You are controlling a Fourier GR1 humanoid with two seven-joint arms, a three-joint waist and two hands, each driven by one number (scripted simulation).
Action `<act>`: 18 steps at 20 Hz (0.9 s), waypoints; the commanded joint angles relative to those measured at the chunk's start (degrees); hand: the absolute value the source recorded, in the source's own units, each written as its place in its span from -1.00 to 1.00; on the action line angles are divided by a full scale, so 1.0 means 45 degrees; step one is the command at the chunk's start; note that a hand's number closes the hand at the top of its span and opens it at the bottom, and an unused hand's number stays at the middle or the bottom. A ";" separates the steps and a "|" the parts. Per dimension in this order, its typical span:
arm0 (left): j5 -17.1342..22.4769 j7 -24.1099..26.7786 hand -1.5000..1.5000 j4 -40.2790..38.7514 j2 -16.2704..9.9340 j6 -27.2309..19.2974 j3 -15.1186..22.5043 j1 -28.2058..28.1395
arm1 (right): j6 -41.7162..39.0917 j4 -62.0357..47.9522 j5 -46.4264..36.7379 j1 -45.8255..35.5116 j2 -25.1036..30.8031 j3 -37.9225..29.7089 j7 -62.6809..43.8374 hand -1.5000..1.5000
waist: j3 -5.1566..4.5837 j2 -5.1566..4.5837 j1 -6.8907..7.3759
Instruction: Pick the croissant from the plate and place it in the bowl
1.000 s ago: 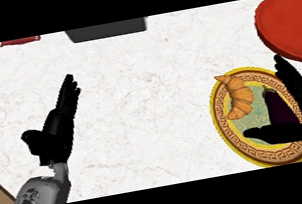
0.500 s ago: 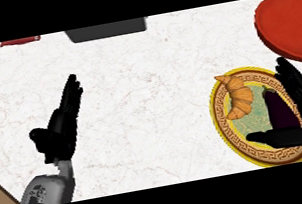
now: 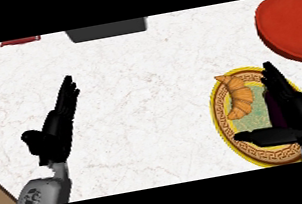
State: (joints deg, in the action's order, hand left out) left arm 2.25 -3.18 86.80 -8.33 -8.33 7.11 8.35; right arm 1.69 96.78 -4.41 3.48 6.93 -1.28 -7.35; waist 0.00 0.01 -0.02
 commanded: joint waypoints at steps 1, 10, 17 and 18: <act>-0.0392 -0.0018 0.00 0.0377 0.0694 -0.0152 0.0348 -0.0279 | 0.0172 -0.1314 0.0069 -0.0966 -0.0366 -0.0239 0.0170 -1.00 | 0.0001 -0.0002 0.0021; -0.0431 -0.0983 0.00 0.0556 0.0308 0.0628 -0.0537 0.0359 | 0.0271 -0.2986 -0.0881 -0.0926 -0.0019 -0.0455 0.1401 -1.00 | 0.0001 0.0000 0.0012; -0.0996 -0.0454 0.00 0.0539 0.0747 0.0242 -0.0328 -0.0163 | 0.0939 -0.4557 -0.2145 -0.1628 0.0154 -0.0344 0.1342 -1.00 | 0.0002 -0.0002 0.0030; -0.0931 0.0006 0.00 0.0180 0.0913 0.0382 -0.0248 -0.0333 | 0.1106 -0.4995 -0.2395 -0.2061 -0.0132 -0.0067 0.1304 -1.00 | 0.0001 -0.0008 0.0043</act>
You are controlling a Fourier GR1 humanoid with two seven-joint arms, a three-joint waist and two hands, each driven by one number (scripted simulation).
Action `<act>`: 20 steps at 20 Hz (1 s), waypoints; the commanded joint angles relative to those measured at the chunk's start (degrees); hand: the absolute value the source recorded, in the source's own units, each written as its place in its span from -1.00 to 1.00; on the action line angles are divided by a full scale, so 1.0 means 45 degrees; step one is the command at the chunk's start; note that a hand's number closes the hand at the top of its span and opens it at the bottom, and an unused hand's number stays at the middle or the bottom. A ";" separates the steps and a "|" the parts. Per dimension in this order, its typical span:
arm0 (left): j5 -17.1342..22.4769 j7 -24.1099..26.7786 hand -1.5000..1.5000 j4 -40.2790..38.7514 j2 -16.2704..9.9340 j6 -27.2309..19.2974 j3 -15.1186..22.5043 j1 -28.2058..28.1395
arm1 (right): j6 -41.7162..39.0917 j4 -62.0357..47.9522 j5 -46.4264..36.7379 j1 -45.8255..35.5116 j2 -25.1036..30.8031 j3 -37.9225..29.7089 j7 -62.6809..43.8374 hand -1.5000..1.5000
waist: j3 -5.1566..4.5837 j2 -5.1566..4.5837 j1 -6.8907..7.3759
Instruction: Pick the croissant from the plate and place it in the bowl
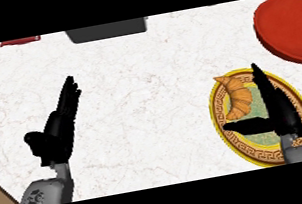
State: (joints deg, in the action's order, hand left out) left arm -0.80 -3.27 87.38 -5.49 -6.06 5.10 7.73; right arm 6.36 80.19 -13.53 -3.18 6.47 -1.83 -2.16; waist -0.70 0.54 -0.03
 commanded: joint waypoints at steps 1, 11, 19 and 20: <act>0.0087 -0.0464 0.00 0.1110 -0.0401 0.0273 -0.0228 -0.0392 | 0.0251 -0.1617 -0.0321 -0.0856 -0.0370 0.0127 0.0319 -1.00 | 0.0160 -0.0119 0.0102; 0.0482 -0.0539 0.00 0.0120 -0.0341 0.0601 -0.0839 0.0466 | 0.0223 -0.1795 -0.2313 -0.0772 -0.0230 0.1885 0.1798 1.00 | 0.0154 -0.0121 0.0015; -0.0323 -0.0608 0.00 0.0874 0.0210 0.0302 -0.0184 -0.0221 | 0.0014 -0.1169 -0.1395 -0.0432 -0.0543 0.1327 0.2842 1.00 | 0.0156 -0.0108 0.0002; -0.0118 -0.0302 0.00 0.0061 0.0343 0.0216 -0.0335 0.0024 | -0.2714 -0.1223 -0.0595 -0.0219 0.1261 0.1470 0.4123 1.00 | 0.0157 -0.0118 -0.0093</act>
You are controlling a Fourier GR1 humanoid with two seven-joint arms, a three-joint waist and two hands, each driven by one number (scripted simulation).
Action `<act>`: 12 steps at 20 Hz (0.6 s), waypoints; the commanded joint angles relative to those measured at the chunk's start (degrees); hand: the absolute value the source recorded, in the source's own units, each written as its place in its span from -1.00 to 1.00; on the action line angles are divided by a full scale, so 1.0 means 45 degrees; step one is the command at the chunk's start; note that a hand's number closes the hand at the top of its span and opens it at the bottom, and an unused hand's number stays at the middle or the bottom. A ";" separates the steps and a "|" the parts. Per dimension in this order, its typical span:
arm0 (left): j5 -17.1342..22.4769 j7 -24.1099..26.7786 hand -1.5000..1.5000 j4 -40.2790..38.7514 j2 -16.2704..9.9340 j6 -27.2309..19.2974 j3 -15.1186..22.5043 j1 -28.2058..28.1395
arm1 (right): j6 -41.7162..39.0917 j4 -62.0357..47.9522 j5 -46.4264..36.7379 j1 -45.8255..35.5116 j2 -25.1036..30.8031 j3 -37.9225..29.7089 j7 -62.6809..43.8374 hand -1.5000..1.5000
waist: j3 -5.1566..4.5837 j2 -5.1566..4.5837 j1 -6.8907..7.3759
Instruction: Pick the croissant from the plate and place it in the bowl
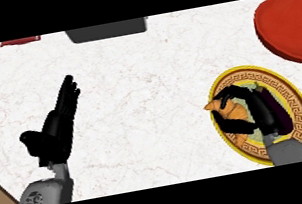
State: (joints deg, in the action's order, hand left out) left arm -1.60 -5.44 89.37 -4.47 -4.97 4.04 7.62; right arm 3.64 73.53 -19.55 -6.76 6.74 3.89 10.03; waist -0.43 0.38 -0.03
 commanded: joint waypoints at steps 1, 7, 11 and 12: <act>0.0106 0.0011 0.00 0.0042 -0.0115 0.0172 -0.0041 -0.0332 | -0.3781 0.0540 0.1133 0.0446 0.2100 0.0553 0.2097 1.00 | 0.0105 -0.0031 -0.0032; 0.0109 0.0100 0.00 0.0007 -0.0066 0.0041 -0.0157 -0.0087 | -0.8523 0.1561 0.1231 0.0539 0.5427 0.2352 0.6364 1.00 | 0.0135 0.0061 0.0013; -0.0049 -0.0052 0.00 0.0060 0.0043 -0.0155 -0.0047 -0.0282 | -1.0388 0.2402 0.2794 0.0665 0.7777 0.1207 0.9540 1.00 | 0.0167 0.0133 -0.0508; -0.0018 0.0024 0.00 0.0076 -0.0144 -0.0088 -0.0195 -0.0447 | -1.0299 0.2675 0.3188 0.0654 0.8208 0.0813 1.0085 1.00 | 0.0170 0.0169 -0.0546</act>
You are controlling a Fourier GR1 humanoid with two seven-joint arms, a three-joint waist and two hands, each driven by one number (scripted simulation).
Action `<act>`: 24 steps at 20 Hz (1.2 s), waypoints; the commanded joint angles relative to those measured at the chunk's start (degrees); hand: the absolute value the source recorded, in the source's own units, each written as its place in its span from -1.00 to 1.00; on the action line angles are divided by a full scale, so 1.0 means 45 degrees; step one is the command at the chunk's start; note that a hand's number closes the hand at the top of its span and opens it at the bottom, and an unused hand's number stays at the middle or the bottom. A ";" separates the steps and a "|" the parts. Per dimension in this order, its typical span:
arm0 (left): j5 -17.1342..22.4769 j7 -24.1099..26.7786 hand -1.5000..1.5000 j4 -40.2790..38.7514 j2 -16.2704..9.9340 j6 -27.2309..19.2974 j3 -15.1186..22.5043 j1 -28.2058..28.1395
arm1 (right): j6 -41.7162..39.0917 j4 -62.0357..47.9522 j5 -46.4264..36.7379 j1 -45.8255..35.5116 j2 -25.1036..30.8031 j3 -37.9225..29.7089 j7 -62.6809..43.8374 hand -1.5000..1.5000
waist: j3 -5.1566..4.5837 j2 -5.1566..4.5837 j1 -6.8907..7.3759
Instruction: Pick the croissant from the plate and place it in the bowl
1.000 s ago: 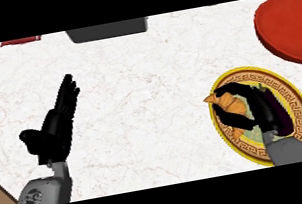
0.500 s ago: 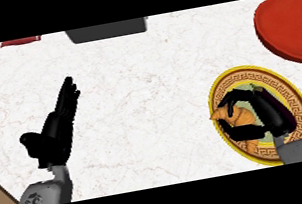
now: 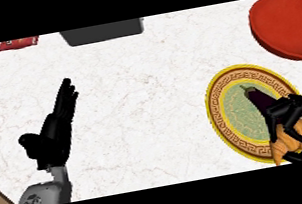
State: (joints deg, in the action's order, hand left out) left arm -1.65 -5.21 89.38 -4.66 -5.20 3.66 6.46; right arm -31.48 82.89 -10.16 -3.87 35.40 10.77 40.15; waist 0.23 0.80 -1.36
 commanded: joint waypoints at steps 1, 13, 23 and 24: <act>0.0068 0.0071 0.00 0.0102 -0.0043 -0.0098 -0.0202 -0.0163 | -0.2564 0.0676 0.1571 -0.0094 0.2375 -0.1139 0.3757 1.00 | 0.0016 0.0034 -0.0229; 0.0040 0.0223 0.00 0.0006 0.0046 -0.0052 -0.0103 -0.0285 | -0.2830 0.0148 0.6099 0.0606 0.7352 -0.4648 0.5193 1.00 | -0.0011 -0.0136 -0.0114; 0.0095 0.0352 0.00 0.0191 0.0030 0.0424 0.0259 -0.0198 | -0.3215 -0.1532 0.7953 0.0489 0.9102 -0.5163 0.4352 1.00 | -0.0018 -0.0215 0.0504; -0.0014 0.0630 0.00 -0.0025 -0.0034 0.0452 0.0261 -0.0257 | -0.3146 -0.1652 0.8012 0.0447 0.8965 -0.4723 0.4016 1.00 | -0.0016 -0.0289 0.0699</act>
State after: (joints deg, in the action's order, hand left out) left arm -1.84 -3.27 89.28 -4.28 -4.44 4.36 6.01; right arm -31.11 79.28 24.26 -0.80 74.14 -11.60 49.27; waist 0.16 -0.25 0.34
